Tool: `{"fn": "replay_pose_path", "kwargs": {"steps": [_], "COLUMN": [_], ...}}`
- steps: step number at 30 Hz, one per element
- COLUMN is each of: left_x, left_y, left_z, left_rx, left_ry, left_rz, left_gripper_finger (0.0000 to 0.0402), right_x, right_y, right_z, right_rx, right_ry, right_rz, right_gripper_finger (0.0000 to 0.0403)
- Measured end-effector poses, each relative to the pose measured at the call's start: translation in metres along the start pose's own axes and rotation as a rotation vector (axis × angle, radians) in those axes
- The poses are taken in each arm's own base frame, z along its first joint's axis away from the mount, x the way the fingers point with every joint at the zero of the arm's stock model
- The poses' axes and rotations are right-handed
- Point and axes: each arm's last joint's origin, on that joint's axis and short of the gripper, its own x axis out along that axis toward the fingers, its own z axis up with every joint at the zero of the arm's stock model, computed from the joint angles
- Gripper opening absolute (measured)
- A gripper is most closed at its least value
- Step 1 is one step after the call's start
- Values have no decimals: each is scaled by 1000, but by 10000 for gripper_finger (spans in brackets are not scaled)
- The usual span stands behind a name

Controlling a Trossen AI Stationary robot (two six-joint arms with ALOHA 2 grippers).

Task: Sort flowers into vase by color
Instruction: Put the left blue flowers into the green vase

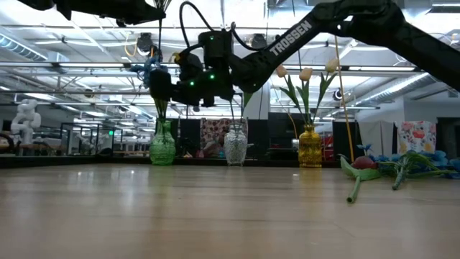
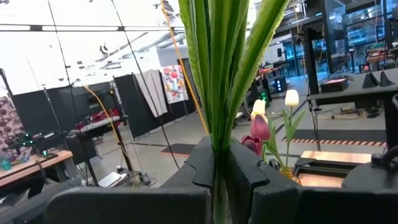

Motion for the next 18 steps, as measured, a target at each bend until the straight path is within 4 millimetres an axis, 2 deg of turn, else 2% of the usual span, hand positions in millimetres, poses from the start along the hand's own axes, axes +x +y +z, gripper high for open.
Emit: {"fn": "replay_pose_path", "kwargs": {"steps": [4,18], "left_x": [0,0], "left_y": [0,0], "left_z": [0,2], "left_rx": [0,-1], "left_ry": [-1,-16], "left_rz": [0,4], "left_gripper_finger": [18,18], "right_x": [-1,4], "right_y": [4,-10], "right_z": [0,0], "right_rx": [1,-32], "right_ry": [-22,-29], "right_rz": [-3,-20], "right_gripper_finger": [270,270]}}
